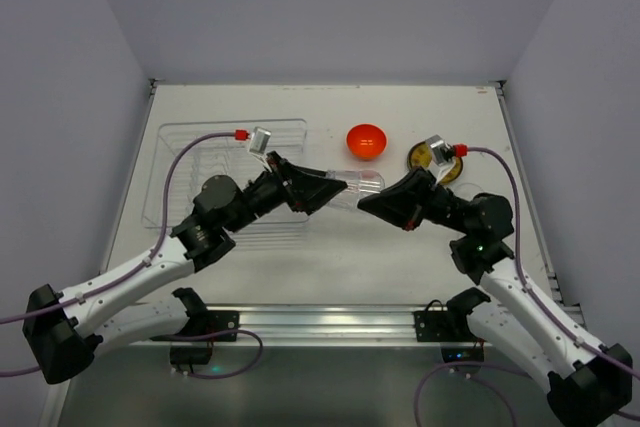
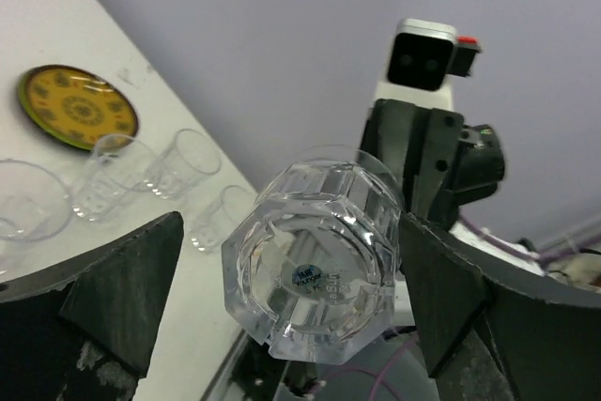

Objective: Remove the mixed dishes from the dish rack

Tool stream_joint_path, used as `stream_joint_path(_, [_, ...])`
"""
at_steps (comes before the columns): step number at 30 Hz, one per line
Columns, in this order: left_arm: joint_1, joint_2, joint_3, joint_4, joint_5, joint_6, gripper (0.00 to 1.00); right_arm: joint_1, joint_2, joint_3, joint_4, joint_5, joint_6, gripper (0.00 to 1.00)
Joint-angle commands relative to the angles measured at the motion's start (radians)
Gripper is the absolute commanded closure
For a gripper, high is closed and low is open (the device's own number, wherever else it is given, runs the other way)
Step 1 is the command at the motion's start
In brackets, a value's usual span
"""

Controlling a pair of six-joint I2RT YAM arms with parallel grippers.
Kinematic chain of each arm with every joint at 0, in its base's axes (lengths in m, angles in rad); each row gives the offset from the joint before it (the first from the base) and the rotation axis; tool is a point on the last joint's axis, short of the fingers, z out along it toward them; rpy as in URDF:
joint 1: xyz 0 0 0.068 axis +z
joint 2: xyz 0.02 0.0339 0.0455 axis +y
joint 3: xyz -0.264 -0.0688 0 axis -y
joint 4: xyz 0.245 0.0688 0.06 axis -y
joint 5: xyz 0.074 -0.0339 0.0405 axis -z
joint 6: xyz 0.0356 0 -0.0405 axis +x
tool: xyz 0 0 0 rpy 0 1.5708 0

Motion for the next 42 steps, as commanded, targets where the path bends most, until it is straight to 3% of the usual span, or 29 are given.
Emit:
stream_joint_path(1, [0.003, -0.026, 0.118, -0.300, -0.231, 0.167, 0.00, 0.007, -0.109, 0.074, -0.410, 0.131, -0.285, 1.00])
stream_joint_path(2, [0.003, -0.032, 0.189, -0.378, -0.376, 0.225, 0.00, 0.007, -0.158, 0.130, -0.530, 0.189, -0.344, 1.00])
stream_joint_path(3, [0.003, -0.055, 0.222, -0.469, -0.447, 0.251, 0.00, 0.007, -0.180, 0.166, -0.781, 0.333, -0.393, 1.00])
stream_joint_path(4, [0.003, -0.072, 0.248, -0.601, -0.510, 0.273, 0.00, 0.007, -0.194, 0.202, -0.907, 0.402, -0.473, 1.00])
stream_joint_path(6, [0.003, -0.130, 0.300, -0.706, -0.698, 0.320, 0.00, 0.007, -0.199, 0.313, -1.116, 0.534, -0.522, 1.00])
stream_joint_path(7, [0.003, -0.150, 0.310, -0.780, -0.742, 0.339, 0.00, 0.007, -0.180, 0.357, -1.314, 0.646, -0.559, 1.00])
stream_joint_path(8, [0.003, -0.167, 0.319, -0.811, -0.796, 0.378, 0.00, 0.007, -0.133, 0.443, -1.397, 0.674, -0.576, 1.00])
stream_joint_path(10, [0.003, -0.202, 0.345, -0.909, -0.821, 0.414, 0.00, 0.007, -0.072, 0.517, -1.596, 0.685, -0.616, 1.00])
stream_joint_path(16, [0.003, -0.231, 0.313, -1.043, -0.882, 0.492, 0.00, 0.016, 0.183, 0.700, -1.940, 0.929, -0.610, 1.00])
stream_joint_path(23, [0.003, -0.276, 0.190, -1.010, -0.867, 0.554, 0.00, 0.040, 0.392, 0.680, -1.982, 1.021, -0.582, 1.00])
stream_joint_path(42, [0.003, -0.299, 0.182, -0.990, -0.873, 0.571, 0.00, 0.043, 0.682, 0.525, -1.675, 1.023, -0.591, 1.00])
